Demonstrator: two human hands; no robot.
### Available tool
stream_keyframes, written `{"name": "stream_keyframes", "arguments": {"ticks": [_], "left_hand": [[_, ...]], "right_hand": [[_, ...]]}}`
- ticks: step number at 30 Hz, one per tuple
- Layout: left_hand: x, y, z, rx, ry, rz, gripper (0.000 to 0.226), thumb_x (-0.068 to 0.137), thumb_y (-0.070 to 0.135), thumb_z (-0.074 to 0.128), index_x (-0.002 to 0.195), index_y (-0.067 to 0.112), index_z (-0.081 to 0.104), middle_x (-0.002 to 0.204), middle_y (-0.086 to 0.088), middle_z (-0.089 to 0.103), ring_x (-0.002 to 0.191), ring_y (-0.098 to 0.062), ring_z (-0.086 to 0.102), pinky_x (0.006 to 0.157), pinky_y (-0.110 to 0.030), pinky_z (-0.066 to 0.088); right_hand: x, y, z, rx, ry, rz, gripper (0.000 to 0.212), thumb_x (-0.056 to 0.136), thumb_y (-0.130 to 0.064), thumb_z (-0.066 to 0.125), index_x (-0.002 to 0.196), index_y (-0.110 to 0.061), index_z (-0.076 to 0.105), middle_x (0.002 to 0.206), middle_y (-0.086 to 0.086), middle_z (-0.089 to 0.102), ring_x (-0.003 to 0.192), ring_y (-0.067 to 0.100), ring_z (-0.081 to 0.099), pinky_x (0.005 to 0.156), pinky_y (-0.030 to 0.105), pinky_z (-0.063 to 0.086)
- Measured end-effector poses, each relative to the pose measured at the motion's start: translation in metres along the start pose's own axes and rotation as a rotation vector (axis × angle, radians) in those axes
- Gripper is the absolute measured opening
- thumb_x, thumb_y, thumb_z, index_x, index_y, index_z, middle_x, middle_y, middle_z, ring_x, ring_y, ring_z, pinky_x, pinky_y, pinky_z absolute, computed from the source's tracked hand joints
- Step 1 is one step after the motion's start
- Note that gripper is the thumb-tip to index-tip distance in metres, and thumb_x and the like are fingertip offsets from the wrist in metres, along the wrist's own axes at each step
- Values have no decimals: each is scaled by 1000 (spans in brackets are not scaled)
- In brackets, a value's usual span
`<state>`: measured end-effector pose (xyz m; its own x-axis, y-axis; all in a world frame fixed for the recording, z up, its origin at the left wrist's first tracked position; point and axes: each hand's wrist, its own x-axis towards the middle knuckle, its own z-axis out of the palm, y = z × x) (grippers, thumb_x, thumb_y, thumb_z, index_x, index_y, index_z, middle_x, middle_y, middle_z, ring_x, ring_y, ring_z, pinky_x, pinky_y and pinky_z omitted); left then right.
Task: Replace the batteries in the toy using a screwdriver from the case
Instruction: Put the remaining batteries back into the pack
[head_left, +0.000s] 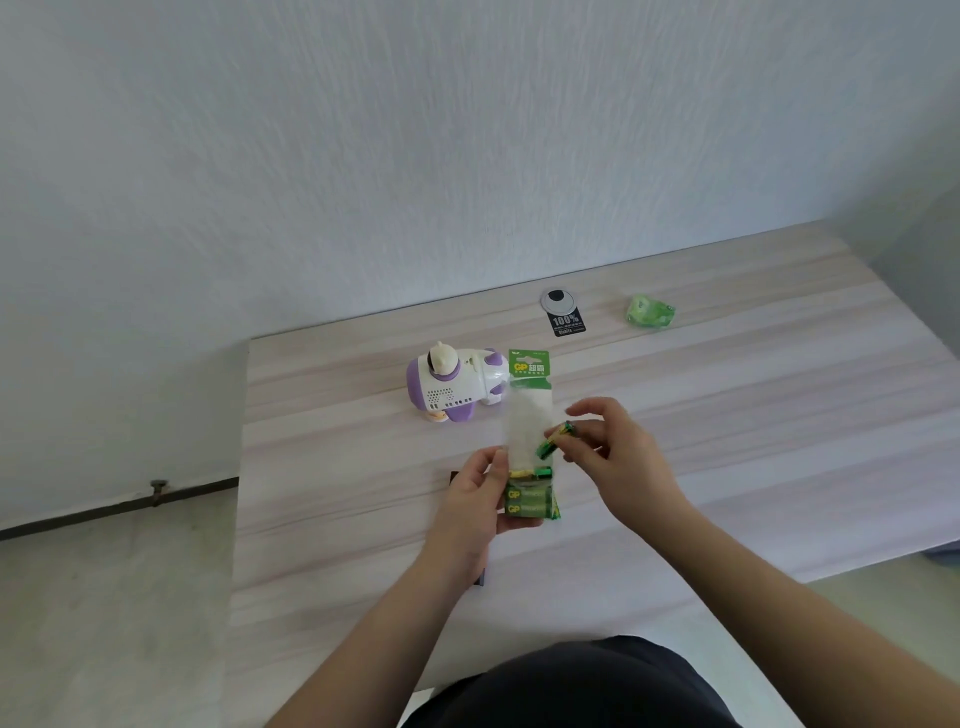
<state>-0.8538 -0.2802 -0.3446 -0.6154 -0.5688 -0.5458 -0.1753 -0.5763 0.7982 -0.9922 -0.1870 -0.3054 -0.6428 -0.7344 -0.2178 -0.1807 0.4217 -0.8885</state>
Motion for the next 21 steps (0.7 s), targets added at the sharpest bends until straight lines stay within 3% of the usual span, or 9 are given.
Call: {"name": "stream_keyframes", "arguments": {"ticks": [2,6,12,15,21], "left_hand": [[0,-2,2,5,3,6,27,101,29,43,114,9,58,103,-16,71,86,-30,70,60,-36,57],[0,-3,5,25,3,31,25,102,29,43,111,12,59,100,-14,72,88,-31,70,60,-36,56],[0,-1,8,-11,1,59,24,101,28,45,111,11,58,96,-11,71,82,-26,70,62,-37,57],[1,-1,8,-5,-2,66,23,101,28,45,111,12,58,96,-9,71,83,-25,71,63,-37,57],[0,-3,7,-8,-23,42,24,101,29,43,112,15,60,99,-9,71,91,-26,70,67,-41,57]], "right_hand": [[0,2,2,-66,46,-24,16,86,-28,70,95,-30,56,82,-15,71,71,-4,61,63,11,43],[-1,4,5,-188,74,-100,16,89,-28,65,104,-33,68,79,-12,71,74,-2,60,60,9,39],[3,8,8,-331,24,-148,23,95,-26,57,114,-25,70,93,-4,61,81,11,55,64,9,36],[3,8,7,-355,-39,-152,23,94,-23,59,115,-22,69,97,-5,60,82,9,55,66,6,37],[2,2,3,-267,34,-221,13,79,-21,77,86,-22,67,86,-11,58,74,-2,57,64,4,41]]}}
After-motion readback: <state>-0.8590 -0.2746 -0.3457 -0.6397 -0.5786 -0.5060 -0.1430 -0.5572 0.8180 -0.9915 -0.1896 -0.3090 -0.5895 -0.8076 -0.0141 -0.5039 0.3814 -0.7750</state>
